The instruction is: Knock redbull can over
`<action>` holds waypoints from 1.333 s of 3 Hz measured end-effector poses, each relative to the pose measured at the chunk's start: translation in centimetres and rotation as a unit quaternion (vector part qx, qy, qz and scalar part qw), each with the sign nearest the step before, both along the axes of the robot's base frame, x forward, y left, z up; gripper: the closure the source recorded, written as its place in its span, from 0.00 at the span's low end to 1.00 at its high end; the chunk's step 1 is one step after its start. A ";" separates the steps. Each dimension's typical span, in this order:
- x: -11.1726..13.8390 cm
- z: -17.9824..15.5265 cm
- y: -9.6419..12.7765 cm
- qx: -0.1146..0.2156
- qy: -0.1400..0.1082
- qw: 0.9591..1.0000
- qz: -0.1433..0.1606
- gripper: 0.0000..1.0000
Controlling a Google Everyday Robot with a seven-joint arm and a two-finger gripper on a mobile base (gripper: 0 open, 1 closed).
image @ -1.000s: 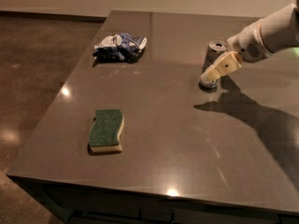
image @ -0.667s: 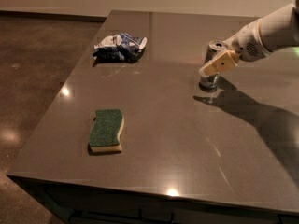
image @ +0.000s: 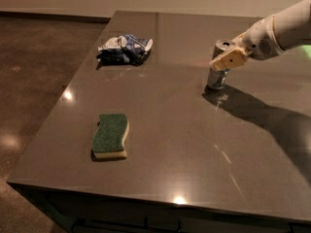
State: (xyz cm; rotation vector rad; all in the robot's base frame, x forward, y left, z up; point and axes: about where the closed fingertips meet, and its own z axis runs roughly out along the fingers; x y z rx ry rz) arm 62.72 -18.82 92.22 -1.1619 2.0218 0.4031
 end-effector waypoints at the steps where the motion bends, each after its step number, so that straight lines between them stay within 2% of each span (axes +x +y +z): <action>1: -0.3 2.3 0.2 -0.040 0.005 0.999 0.013 1.00; 2: -1.6 2.6 1.8 -0.137 0.041 0.988 0.056 1.00; 3: -2.3 0.9 3.5 -0.251 0.088 0.958 0.106 1.00; 4: -2.4 -0.3 4.4 -0.307 0.112 0.936 0.134 0.97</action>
Offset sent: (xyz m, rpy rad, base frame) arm -0.0312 0.0295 0.0364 -0.5798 0.1715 0.2274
